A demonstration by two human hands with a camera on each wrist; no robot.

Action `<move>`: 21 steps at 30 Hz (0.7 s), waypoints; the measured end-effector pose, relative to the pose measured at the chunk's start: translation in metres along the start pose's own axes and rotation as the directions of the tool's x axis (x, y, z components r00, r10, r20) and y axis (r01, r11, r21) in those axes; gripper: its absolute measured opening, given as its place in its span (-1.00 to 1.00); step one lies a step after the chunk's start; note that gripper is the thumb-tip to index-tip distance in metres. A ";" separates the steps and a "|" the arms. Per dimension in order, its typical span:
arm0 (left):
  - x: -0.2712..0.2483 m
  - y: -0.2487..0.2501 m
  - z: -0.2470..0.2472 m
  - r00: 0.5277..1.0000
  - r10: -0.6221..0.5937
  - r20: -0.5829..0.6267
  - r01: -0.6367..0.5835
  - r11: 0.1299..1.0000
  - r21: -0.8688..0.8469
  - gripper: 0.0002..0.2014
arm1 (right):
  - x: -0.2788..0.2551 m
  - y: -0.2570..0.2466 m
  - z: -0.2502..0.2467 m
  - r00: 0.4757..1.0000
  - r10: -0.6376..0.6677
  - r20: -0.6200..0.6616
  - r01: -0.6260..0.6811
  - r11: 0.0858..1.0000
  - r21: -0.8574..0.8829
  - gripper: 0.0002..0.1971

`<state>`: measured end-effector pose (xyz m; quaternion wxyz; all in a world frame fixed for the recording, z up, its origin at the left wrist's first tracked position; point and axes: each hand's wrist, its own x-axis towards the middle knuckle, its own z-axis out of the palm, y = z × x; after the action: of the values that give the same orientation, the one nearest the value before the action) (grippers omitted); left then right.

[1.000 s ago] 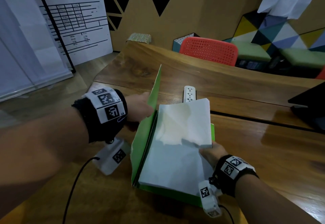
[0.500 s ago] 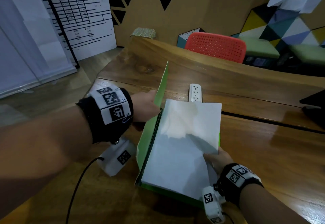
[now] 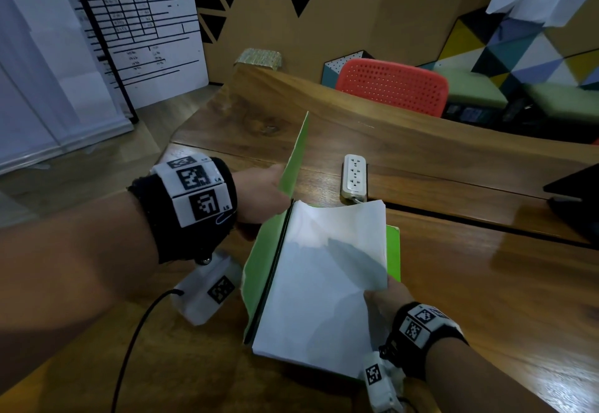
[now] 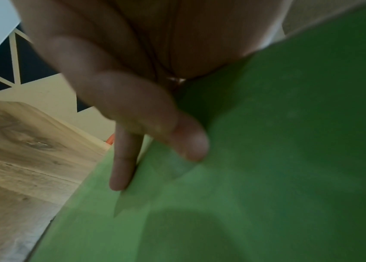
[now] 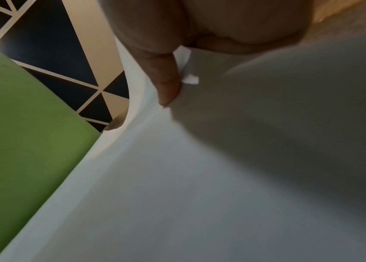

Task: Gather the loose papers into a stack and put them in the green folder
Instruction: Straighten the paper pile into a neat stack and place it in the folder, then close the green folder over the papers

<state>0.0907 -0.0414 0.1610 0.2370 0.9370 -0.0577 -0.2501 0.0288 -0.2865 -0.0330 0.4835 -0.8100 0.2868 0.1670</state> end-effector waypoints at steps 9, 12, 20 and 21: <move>-0.002 0.002 0.002 0.998 0.051 0.031 -0.050 0.999 -0.007 -0.36 | 0.004 -0.007 -0.005 1.000 0.013 -0.007 -0.014 0.996 -0.091 -0.57; -0.002 0.004 0.002 0.999 0.047 0.019 -0.047 0.999 -0.003 -0.43 | 0.005 -0.007 -0.005 1.000 0.019 0.008 -0.018 0.996 -0.090 -0.59; -0.002 0.005 0.006 0.998 0.065 0.015 -0.065 0.997 0.031 -0.35 | -0.002 -0.011 -0.004 0.999 -0.018 0.049 0.022 0.996 -0.083 -0.76; -0.003 0.005 0.006 0.998 0.063 0.010 -0.063 0.998 0.029 -0.35 | -0.004 -0.013 -0.006 0.998 -0.017 0.054 0.020 0.998 -0.056 -0.80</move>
<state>0.0857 -0.0480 0.1604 0.2307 0.9370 -0.0917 -0.2458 0.0337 -0.2852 -0.0186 0.4692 -0.8213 0.2613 0.1923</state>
